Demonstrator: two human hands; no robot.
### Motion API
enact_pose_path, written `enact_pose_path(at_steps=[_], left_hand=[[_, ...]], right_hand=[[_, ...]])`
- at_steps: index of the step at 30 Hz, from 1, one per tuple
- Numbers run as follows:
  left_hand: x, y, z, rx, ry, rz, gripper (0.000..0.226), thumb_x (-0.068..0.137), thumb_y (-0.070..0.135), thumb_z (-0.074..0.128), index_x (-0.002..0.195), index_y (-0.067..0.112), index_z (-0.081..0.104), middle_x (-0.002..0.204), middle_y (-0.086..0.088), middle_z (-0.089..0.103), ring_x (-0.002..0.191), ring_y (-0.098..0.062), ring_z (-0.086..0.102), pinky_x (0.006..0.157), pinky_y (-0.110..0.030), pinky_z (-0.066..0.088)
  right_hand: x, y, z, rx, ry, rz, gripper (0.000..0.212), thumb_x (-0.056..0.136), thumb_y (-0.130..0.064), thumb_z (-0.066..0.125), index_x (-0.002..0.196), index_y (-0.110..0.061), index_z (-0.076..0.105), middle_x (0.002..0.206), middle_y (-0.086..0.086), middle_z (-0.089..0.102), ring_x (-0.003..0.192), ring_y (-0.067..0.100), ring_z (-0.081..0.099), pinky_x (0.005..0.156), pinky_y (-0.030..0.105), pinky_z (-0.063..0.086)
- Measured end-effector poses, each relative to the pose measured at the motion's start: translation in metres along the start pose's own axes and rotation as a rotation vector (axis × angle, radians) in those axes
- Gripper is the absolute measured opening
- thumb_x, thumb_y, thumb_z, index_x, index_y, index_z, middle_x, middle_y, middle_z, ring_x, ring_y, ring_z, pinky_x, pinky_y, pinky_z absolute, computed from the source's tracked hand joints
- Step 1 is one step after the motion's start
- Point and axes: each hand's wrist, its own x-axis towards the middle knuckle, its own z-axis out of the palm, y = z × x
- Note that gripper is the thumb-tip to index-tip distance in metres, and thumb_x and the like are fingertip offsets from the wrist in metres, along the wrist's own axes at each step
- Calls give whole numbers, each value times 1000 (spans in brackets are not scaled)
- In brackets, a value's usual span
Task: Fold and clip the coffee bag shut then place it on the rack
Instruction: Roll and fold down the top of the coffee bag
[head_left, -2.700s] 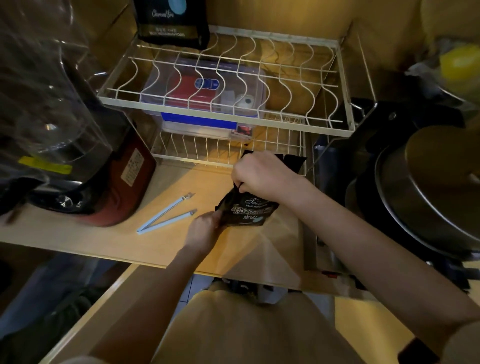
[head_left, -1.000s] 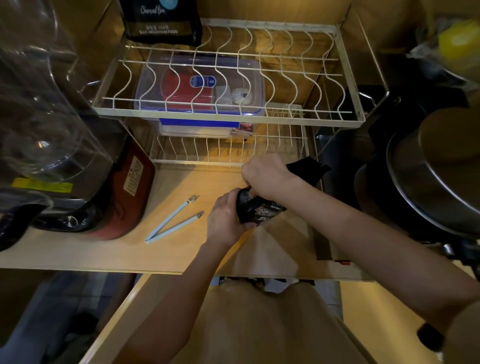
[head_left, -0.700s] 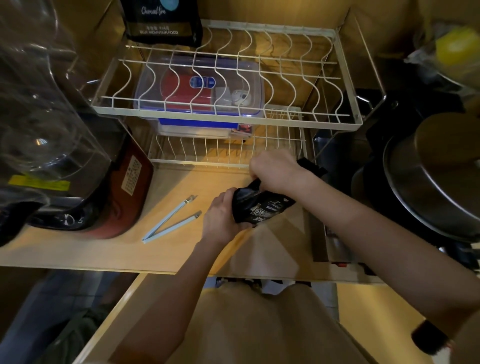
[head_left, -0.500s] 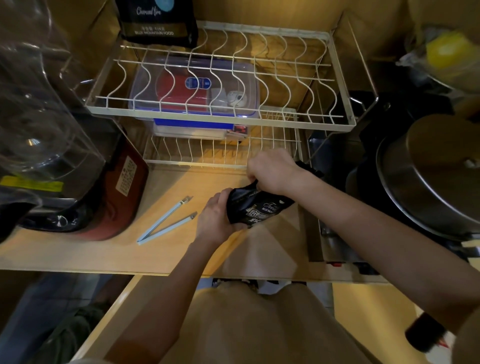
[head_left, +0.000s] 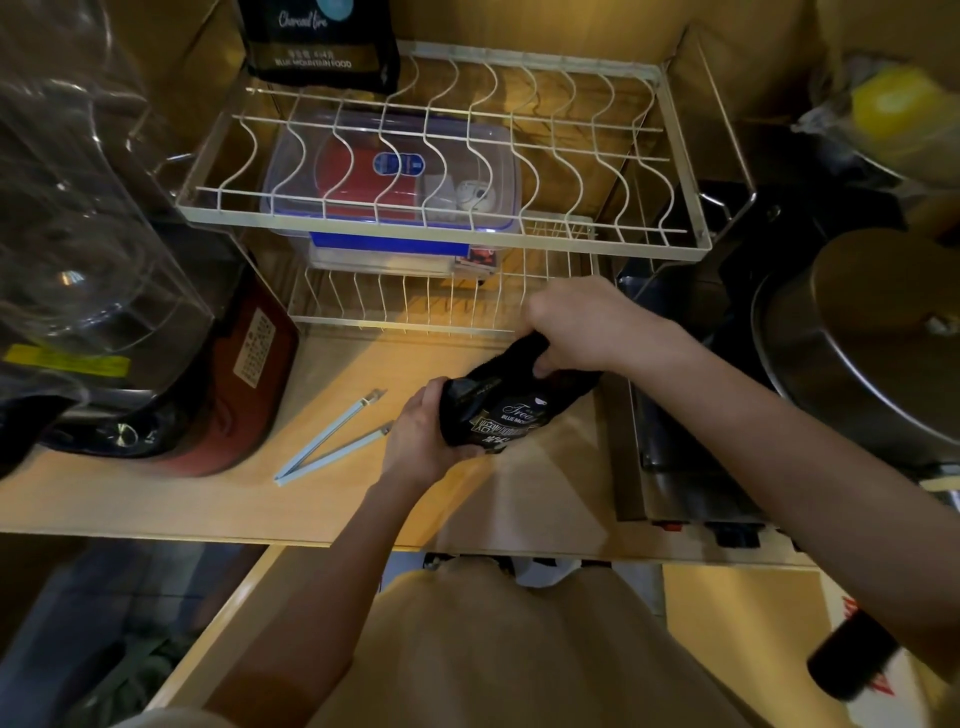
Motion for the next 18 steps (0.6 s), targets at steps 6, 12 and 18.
enact_pose_path(at_steps=[6, 12, 18], left_hand=[[-5, -5, -1, -132, 28, 25, 82, 47, 24, 87, 117, 13, 45, 114, -11, 61, 103, -29, 58, 81, -39, 51], [-13, -11, -1, -212, -5, -18, 90, 46, 29, 86, 121, 12, 40, 114, -12, 62, 106, -28, 59, 84, -40, 53], [-9, 10, -30, -533, -62, -44, 63, 59, 17, 82, 116, 23, 55, 119, 0, 61, 110, -7, 54, 91, -24, 46]], right_hand=[[1, 2, 4, 48, 78, -29, 16, 80, -28, 66, 89, -14, 68, 87, 4, 65, 93, 26, 60, 79, 45, 52], [5, 5, 20, 412, 86, -17, 18, 73, -25, 73, 88, -16, 70, 90, 8, 69, 89, 23, 63, 79, 48, 53], [7, -6, 27, 536, 167, -69, 12, 80, -17, 66, 91, -13, 71, 86, 7, 71, 83, 21, 64, 80, 46, 51]])
